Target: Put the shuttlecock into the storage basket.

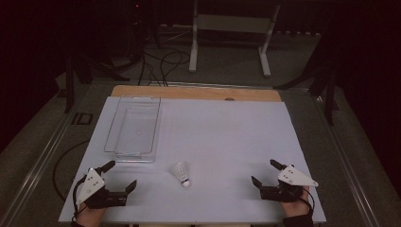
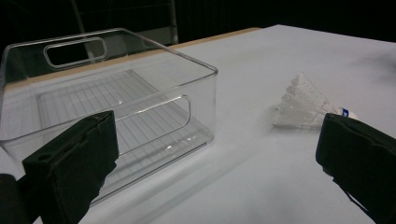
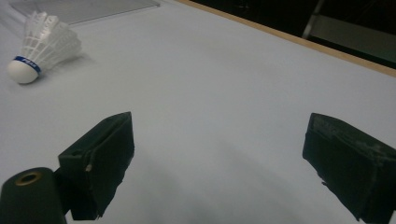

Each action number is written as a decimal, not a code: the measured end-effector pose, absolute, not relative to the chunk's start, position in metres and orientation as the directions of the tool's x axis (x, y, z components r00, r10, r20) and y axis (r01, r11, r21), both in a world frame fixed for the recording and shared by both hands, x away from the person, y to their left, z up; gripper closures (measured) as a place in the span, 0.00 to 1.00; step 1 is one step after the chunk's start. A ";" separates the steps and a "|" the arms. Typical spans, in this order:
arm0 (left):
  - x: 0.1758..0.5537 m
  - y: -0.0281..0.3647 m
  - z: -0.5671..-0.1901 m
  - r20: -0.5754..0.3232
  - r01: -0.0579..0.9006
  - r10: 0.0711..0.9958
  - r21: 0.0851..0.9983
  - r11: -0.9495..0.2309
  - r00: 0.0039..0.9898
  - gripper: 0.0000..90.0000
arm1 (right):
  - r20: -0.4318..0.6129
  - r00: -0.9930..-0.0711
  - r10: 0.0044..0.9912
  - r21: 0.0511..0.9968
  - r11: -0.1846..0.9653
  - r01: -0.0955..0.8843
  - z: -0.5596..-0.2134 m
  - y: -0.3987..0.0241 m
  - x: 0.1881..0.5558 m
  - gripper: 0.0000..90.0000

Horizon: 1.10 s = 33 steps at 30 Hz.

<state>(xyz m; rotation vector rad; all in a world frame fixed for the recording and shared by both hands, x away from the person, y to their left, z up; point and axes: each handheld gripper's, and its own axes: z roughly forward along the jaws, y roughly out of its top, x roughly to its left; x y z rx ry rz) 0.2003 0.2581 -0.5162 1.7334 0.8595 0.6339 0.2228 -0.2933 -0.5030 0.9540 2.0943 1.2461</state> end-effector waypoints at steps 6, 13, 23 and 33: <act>0.200 0.258 -0.516 0.004 0.250 0.801 0.949 -0.192 0.599 0.00 | -0.078 -0.625 0.777 0.892 0.335 0.305 -0.503 -0.292 0.223 0.10; 0.201 0.258 -0.517 -0.006 0.265 0.802 0.946 -0.190 0.597 0.00 | -0.078 -0.621 0.780 0.895 0.329 0.301 -0.502 -0.293 0.222 0.10; 0.202 0.258 -0.513 -0.024 0.267 0.792 0.947 -0.177 0.610 0.00 | -0.084 -0.619 0.781 0.898 0.329 0.294 -0.503 -0.293 0.221 0.10; 0.204 0.259 -0.510 -0.034 0.285 0.789 0.941 -0.181 0.614 0.00 | -0.086 -0.620 0.780 0.898 0.330 0.291 -0.503 -0.292 0.222 0.10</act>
